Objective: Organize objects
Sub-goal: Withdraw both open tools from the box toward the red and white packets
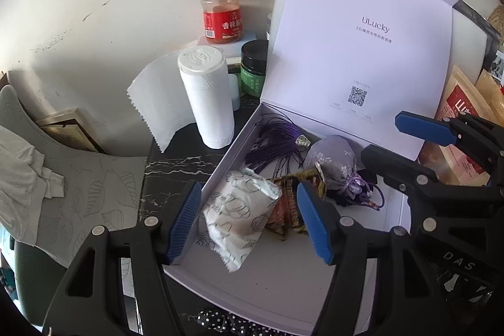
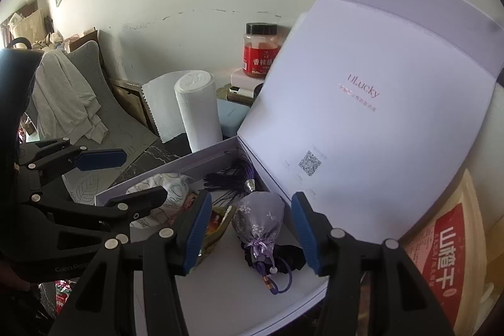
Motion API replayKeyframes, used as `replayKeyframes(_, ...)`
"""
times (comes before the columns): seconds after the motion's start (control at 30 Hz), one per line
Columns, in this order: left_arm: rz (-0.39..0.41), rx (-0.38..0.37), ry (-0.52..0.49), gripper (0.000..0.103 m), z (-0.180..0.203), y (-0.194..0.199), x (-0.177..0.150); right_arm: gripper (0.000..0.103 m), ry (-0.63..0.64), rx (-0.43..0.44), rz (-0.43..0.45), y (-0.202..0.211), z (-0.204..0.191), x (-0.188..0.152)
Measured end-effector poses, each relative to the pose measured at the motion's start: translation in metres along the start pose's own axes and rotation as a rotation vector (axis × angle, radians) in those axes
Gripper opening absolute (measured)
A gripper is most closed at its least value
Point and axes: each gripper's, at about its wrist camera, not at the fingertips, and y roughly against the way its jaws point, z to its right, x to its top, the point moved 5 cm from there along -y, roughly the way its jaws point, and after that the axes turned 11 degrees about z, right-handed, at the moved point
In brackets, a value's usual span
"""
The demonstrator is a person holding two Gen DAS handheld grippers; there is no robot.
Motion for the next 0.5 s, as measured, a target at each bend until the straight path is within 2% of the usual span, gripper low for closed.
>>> replayKeyframes(0.5, 0.04, 0.068, 0.048, 0.062, -0.012, 0.058, -0.007, 0.053, 0.039, 0.07, 0.072, 0.037, -0.024, 0.014)
